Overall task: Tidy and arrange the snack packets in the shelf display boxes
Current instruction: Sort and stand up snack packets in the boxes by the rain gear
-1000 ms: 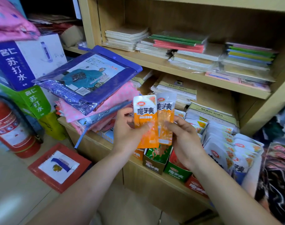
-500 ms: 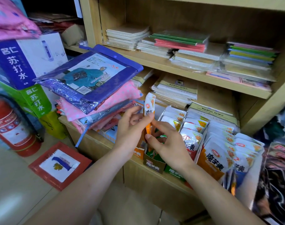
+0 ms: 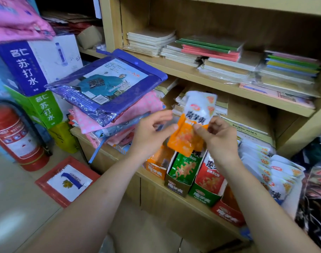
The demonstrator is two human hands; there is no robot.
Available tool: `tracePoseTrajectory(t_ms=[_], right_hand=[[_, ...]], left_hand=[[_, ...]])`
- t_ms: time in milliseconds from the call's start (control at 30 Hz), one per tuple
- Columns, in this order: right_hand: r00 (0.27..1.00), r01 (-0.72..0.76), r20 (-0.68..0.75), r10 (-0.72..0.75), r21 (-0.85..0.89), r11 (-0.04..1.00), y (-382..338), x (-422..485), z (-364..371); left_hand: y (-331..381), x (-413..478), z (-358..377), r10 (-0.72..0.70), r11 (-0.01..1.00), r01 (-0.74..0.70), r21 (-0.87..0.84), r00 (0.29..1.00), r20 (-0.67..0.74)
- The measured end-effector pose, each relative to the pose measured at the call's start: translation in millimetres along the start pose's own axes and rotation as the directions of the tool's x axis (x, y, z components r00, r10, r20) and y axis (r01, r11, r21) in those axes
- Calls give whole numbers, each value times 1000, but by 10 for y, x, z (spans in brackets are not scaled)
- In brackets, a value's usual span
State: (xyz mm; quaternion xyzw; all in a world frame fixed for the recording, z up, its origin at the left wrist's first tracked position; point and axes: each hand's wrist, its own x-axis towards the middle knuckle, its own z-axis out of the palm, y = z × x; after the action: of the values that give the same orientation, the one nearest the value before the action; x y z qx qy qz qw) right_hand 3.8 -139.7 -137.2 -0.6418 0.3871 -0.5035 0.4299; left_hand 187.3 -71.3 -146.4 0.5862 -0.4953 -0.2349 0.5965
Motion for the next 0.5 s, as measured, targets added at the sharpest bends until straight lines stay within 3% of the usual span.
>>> tracePoseTrajectory(t_ms=[67,167,233,300,500], right_hand=[[990,16,-139,-10,43,999,10,113,-76],[974,39,-225,-36,7,999,42,228,-156],[965,49,-257,-51,-12,999,51,253,-168],[961,55,-271,-57,-16,998,54,270,-162],[962,56,-268,-57,-10,998,40,271,-125]], left_hand=[[-123,107,-114,36,948,-3,318,994,-99],[-260,137,-191,-143,781,139,609,989,-41],[-316,89,-143,-199,709,121,695,979,33],[-330,60,-127,-123,660,49,750,991,44],[-307,57,-83,60,679,-115,725,993,101]])
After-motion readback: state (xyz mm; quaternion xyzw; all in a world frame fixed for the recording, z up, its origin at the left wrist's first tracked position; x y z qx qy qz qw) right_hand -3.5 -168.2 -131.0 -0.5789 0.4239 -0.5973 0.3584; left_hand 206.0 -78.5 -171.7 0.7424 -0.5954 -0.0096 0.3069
